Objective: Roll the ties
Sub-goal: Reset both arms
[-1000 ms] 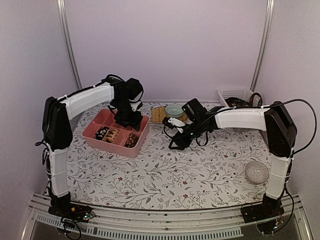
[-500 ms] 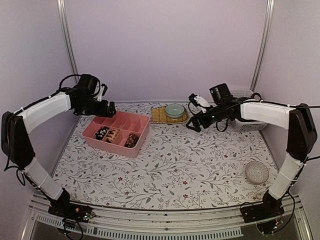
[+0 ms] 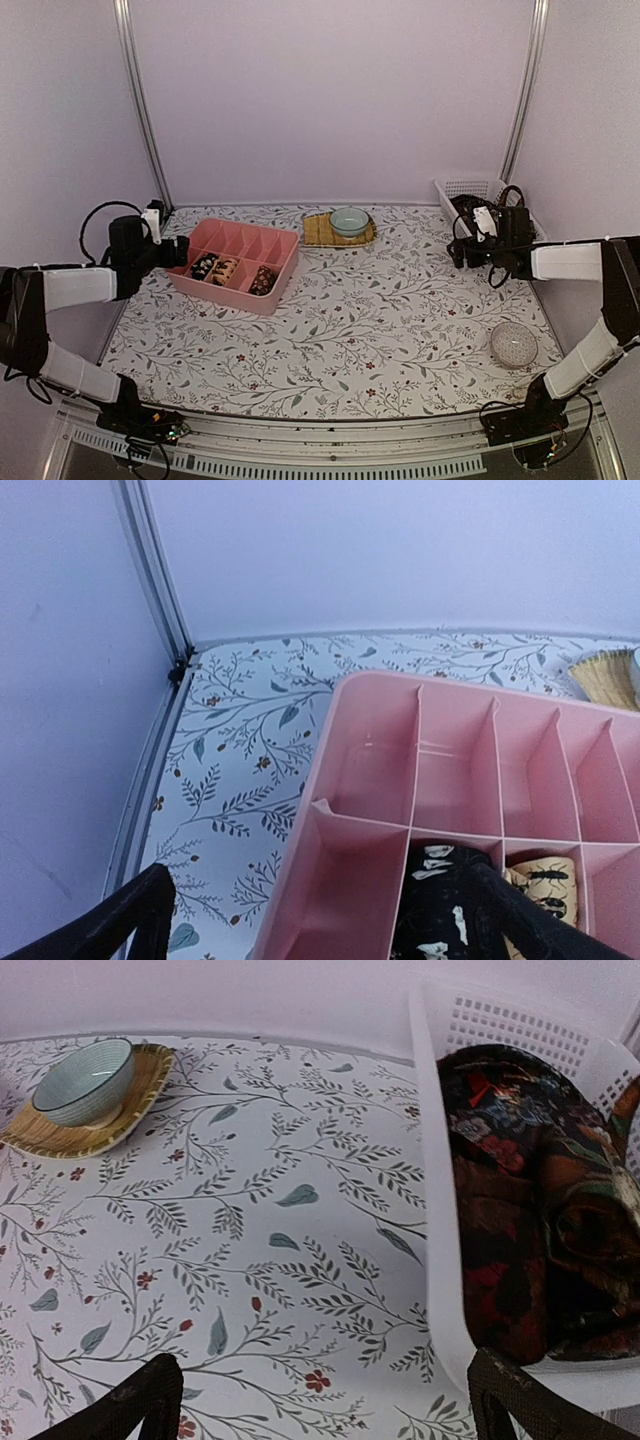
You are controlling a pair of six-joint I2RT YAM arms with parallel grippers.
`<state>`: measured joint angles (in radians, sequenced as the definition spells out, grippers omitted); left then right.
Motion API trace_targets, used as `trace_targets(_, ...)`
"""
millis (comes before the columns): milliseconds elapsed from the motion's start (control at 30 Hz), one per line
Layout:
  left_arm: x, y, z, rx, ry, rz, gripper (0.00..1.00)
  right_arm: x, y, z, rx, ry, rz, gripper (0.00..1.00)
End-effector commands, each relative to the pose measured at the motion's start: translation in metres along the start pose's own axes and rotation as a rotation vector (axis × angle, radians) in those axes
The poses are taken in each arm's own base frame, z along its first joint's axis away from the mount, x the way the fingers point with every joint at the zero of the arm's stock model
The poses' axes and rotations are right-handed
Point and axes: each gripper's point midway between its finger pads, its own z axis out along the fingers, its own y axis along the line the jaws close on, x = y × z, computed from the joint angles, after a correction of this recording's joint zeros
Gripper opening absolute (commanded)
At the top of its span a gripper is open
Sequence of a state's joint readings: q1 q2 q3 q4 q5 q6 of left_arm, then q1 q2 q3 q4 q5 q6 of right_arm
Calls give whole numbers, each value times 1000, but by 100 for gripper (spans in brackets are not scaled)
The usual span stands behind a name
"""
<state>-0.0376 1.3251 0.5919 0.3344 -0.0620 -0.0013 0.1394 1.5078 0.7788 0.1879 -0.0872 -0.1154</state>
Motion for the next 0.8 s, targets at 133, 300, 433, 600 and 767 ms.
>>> trace_targets(133,-11,10,-10,-27,-255,-5,100,-8,-35,-37,40,-299,81,100)
trace_targets(300,-3,15,-16,-63,-327,-9,100,7,-29,-67,58,-461,81,100)
trace_targets(433,10,20,-21,-92,-376,-18,100,18,-32,-74,97,-521,87,100)
trace_targets(600,9,26,-25,-129,-405,-33,100,21,-31,-65,82,-515,84,100)
trace_targets(767,10,33,-28,-170,-409,-60,100,20,-44,-60,131,-497,147,100)
